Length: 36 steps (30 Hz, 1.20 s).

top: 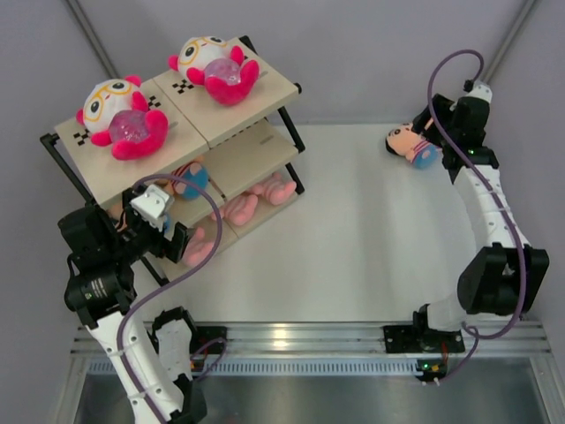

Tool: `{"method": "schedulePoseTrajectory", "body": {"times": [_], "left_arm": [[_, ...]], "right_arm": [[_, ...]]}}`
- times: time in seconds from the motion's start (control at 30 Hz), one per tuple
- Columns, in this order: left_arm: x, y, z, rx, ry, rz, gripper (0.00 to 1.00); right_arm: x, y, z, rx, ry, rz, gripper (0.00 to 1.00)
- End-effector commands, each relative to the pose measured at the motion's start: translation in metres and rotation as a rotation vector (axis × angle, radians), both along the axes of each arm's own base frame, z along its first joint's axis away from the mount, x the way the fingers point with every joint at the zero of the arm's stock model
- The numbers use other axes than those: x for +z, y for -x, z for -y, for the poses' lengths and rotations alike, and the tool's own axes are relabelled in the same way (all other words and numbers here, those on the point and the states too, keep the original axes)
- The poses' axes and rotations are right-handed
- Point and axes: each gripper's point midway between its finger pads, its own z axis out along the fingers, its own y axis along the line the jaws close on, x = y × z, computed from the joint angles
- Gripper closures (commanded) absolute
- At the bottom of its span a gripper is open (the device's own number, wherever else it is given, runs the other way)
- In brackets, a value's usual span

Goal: Place and organize the stuffed toys onto the shelf

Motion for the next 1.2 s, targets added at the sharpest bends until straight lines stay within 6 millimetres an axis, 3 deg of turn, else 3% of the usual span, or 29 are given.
{"method": "schedulePoseTrajectory", "body": {"times": [0.0, 0.03, 0.2, 0.33, 0.47, 0.53, 0.63, 0.67, 0.73, 0.77, 0.83, 1.0, 1.03, 1.17], "left_arm": [[0.009, -0.005, 0.005, -0.03, 0.039, 0.018, 0.08], [0.012, -0.006, 0.006, -0.032, 0.05, 0.016, 0.08], [0.034, 0.0, 0.016, -0.025, 0.132, 0.022, 0.07], [0.046, 0.016, 0.041, -0.125, 0.245, 0.017, 0.07], [0.056, 0.036, 0.063, -0.204, 0.319, 0.017, 0.06], [0.06, 0.041, 0.063, -0.176, 0.329, 0.02, 0.08], [0.076, 0.047, 0.059, -0.103, 0.276, 0.084, 0.08], [0.089, 0.049, 0.054, -0.057, 0.244, 0.127, 0.07], [0.099, 0.05, 0.047, 0.006, 0.213, 0.164, 0.06], [0.11, 0.054, 0.044, 0.039, 0.185, 0.203, 0.05], [0.115, 0.051, 0.024, 0.164, 0.141, 0.235, 0.05], [0.116, 0.055, -0.006, 0.346, 0.065, 0.283, 0.02], [0.117, 0.059, -0.013, 0.394, 0.048, 0.296, 0.02], [0.131, 0.072, -0.027, 0.483, -0.02, 0.363, 0.01]], "right_arm": [[-0.003, -0.033, 0.035, -0.023, -0.021, 0.017, 0.28], [-0.02, -0.048, 0.041, -0.026, -0.034, -0.012, 0.28], [-0.069, -0.091, 0.065, -0.064, -0.078, -0.083, 0.28], [-0.122, -0.129, 0.073, -0.078, -0.117, -0.159, 0.26], [-0.161, -0.147, 0.07, -0.066, -0.165, -0.2, 0.24], [-0.18, -0.149, 0.069, -0.068, -0.177, -0.222, 0.25], [-0.197, -0.145, 0.069, -0.069, -0.176, -0.243, 0.44], [-0.201, -0.143, 0.07, -0.072, -0.176, -0.248, 0.6], [-0.211, -0.135, 0.072, -0.08, -0.189, -0.266, 0.76], [-0.21, -0.132, 0.072, -0.081, -0.207, -0.263, 0.88], [-0.202, -0.123, 0.074, -0.084, -0.223, -0.244, 1.0], [-0.149, -0.104, 0.061, -0.06, -0.259, -0.12, 1.0], [-0.127, -0.095, 0.057, -0.052, -0.255, -0.08, 1.0], [-0.072, -0.069, 0.031, 0.003, -0.215, 0.003, 1.0]]}}
